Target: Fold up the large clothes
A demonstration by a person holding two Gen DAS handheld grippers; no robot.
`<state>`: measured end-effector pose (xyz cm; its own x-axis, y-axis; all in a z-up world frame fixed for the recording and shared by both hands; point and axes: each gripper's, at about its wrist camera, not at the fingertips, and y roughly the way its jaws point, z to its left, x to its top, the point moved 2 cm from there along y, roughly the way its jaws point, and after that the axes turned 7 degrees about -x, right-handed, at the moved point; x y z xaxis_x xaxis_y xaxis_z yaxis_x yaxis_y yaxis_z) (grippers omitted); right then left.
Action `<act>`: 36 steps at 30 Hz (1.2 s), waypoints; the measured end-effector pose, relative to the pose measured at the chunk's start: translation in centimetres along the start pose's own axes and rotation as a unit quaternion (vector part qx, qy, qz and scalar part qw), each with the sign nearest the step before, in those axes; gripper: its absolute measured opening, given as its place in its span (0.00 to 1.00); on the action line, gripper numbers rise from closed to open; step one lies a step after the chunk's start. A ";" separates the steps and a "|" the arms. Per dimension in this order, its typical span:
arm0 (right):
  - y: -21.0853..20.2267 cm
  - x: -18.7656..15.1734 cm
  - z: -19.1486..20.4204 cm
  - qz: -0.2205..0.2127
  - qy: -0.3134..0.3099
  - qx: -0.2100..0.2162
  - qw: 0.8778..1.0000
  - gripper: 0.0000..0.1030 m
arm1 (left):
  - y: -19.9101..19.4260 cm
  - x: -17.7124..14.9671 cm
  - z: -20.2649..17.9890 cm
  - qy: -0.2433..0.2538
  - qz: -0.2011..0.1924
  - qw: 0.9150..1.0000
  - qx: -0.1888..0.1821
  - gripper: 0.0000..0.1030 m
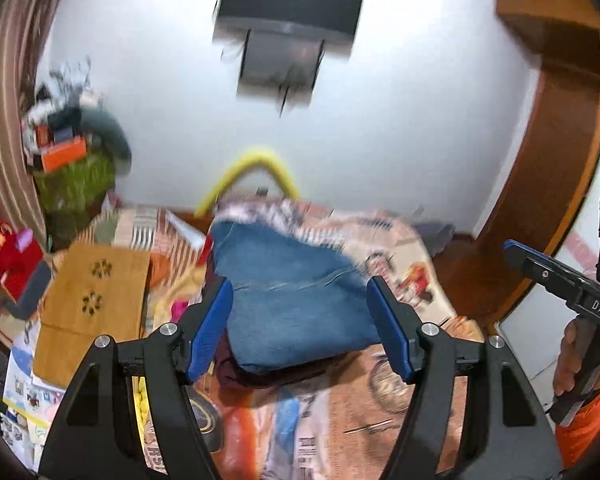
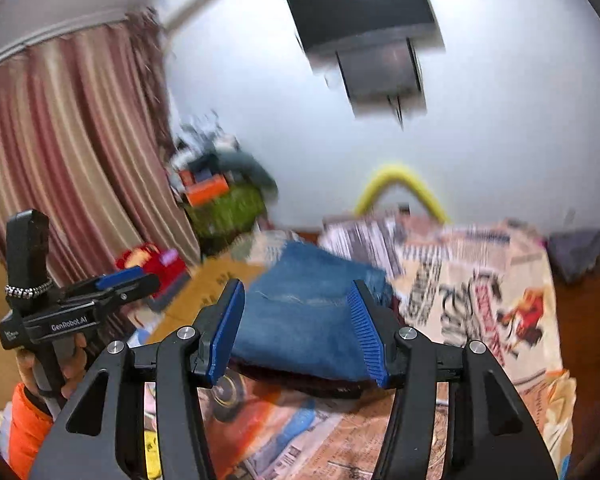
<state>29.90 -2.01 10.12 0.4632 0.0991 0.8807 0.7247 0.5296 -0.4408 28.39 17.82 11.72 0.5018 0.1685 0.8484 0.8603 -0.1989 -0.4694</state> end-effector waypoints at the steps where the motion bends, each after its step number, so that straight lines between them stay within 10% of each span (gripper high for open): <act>1: -1.7 -0.1 0.6 -0.022 -0.005 0.001 1.000 0.49 | -1.0 0.0 -0.7 0.005 -0.012 1.000 -0.003 0.66; 16: -13.3 -8.8 5.1 -0.203 -0.044 -0.028 0.978 0.49 | -14.7 -11.6 -11.9 0.104 -0.233 0.963 0.079 0.66; 26: -14.5 -10.3 4.9 -0.222 -0.019 -0.079 0.972 0.99 | -15.5 -15.3 -11.1 0.072 -0.247 0.961 0.099 0.97; 36: -15.1 -11.6 4.7 -0.218 -0.023 -0.090 0.971 1.00 | -15.3 -16.7 -11.0 0.064 -0.242 0.962 0.108 0.98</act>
<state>11.22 -7.23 7.38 0.0717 -0.0630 0.9954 0.9261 0.3748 -0.0430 5.85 7.45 7.38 0.0354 0.0686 0.9970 0.9958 0.0816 -0.0410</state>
